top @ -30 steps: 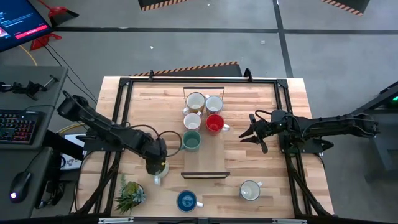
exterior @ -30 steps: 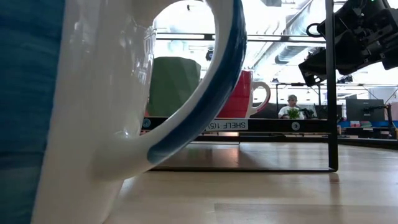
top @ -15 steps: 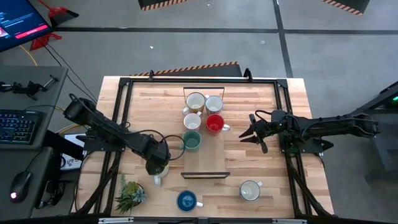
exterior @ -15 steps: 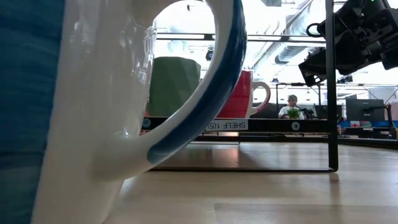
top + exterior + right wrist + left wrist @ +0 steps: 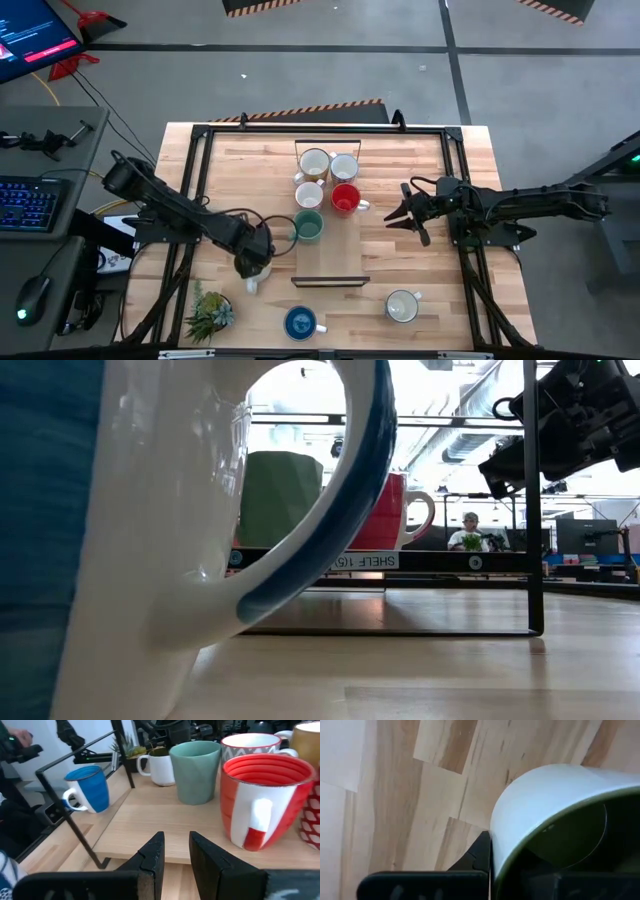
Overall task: Place coffee mugs
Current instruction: Put the white mug on the shelf
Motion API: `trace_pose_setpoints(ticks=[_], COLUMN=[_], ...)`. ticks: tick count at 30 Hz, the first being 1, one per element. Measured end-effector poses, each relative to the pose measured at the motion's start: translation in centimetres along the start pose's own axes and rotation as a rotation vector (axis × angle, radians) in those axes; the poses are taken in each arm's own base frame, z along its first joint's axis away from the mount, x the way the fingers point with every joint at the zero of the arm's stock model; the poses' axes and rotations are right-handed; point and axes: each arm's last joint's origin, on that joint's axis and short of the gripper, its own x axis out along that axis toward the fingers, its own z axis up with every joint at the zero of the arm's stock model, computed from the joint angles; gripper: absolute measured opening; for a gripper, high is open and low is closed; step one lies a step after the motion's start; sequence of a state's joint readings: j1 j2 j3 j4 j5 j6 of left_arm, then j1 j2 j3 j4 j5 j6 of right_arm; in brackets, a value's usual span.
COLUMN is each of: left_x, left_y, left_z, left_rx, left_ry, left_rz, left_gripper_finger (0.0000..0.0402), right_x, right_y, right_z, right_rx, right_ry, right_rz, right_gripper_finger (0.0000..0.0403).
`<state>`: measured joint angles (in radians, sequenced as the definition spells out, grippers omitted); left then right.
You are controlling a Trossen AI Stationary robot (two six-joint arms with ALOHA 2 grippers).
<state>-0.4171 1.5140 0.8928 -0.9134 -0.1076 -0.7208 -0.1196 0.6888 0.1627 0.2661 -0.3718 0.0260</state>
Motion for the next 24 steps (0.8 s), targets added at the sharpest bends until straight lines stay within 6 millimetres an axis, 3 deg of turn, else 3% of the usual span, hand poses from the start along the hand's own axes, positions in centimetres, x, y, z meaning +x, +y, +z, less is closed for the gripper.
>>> trace_pose_setpoints(ticks=[4, 9, 16, 24], left_x=[-1.2, -5.1, -9.8, -11.9], left_y=[0.2, 0.3, 2.6, 4.8], left_z=[-0.1, 0.3, 1.4, 4.1], left_rx=[0.014, 0.205, 0.272, 0.362], left_ry=[-0.023, -0.146, -0.191, -0.298], left_rz=[-0.035, -0.125, -0.028, -0.016], left_gripper_finger=[0.0007, 0.0007, 0.0007, 0.0006], right_x=[0.0, 0.0, 0.0, 0.0], right_y=[-0.2, -0.2, -0.2, -0.2], right_z=[0.0, 0.0, 0.0, 0.0], right_rx=[0.0, 0.022, 0.043, 0.047], right_ry=[-0.001, 0.001, 0.001, 0.001], right_rz=[-0.055, -0.075, -0.075, -0.075], right_gripper_finger=[0.0073, 0.0073, 0.0073, 0.0073])
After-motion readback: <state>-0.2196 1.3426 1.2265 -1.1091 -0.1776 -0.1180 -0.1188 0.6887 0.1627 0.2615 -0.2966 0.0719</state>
